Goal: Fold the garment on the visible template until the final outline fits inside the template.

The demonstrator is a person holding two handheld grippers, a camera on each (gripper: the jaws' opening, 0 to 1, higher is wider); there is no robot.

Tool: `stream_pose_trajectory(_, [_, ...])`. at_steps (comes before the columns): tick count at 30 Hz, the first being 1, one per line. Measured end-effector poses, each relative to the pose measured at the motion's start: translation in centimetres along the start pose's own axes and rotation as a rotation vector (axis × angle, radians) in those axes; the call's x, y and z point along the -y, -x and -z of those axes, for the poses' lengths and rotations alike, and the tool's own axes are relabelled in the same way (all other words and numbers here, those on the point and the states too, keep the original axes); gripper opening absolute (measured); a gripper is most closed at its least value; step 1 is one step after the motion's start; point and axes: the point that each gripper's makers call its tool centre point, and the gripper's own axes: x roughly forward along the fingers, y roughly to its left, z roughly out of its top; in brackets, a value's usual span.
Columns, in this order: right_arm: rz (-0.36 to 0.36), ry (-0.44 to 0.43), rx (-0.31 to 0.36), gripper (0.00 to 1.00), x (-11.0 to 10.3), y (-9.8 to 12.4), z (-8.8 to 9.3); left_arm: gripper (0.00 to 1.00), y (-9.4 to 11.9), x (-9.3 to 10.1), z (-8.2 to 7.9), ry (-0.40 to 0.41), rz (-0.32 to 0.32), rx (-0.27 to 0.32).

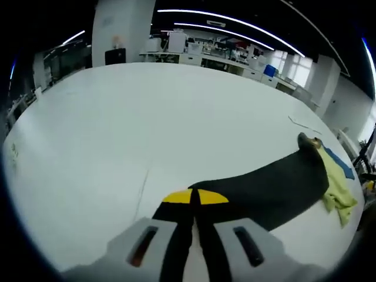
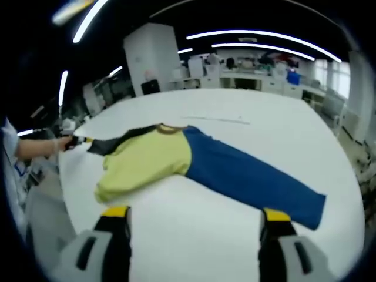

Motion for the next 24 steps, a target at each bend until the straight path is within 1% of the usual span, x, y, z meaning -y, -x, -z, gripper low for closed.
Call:
stream_pose_trajectory(7, [0.006,-0.008,-0.009,0.90,0.3,0.0,0.3,0.00,-0.5,-3.0,-0.1,-0.017,-0.067,-0.024])
stream_pose_trajectory(9, [0.007,-0.005,-0.013,0.90,0.3,-0.1,0.5,0.00,-0.3,-3.0,0.0,-0.020,-0.075,-0.026])
stream_pose_trajectory(13, [0.004,-0.004,-0.024,0.90,0.3,-0.4,0.7,0.00,-0.5,-4.1,-0.4,-0.013,-0.099,-0.030])
stream_pose_trajectory(15, [0.002,-0.002,-0.024,0.90,0.3,-0.5,0.7,0.00,-0.4,-4.0,-0.3,-0.026,-0.118,-0.028])
stream_pose_trajectory(17, [0.001,-0.005,-0.023,0.90,0.2,-0.5,0.7,0.00,-0.4,-4.3,-0.1,-0.039,-0.129,-0.036])
stream_pose_trajectory(18, [0.000,-0.008,-0.023,0.90,0.1,-0.5,0.8,0.00,-0.7,-4.7,-0.1,-0.040,-0.133,-0.049])
stream_pose_trajectory(21, [0.001,-0.003,-0.032,0.90,0.2,-0.5,1.0,0.00,-0.6,-4.4,0.0,-0.072,-0.142,-0.072])
stream_pose_trajectory(24, [0.004,-0.014,-0.030,0.90,0.3,-0.4,1.1,0.00,-0.6,-5.1,0.1,-0.085,-0.154,-0.091])
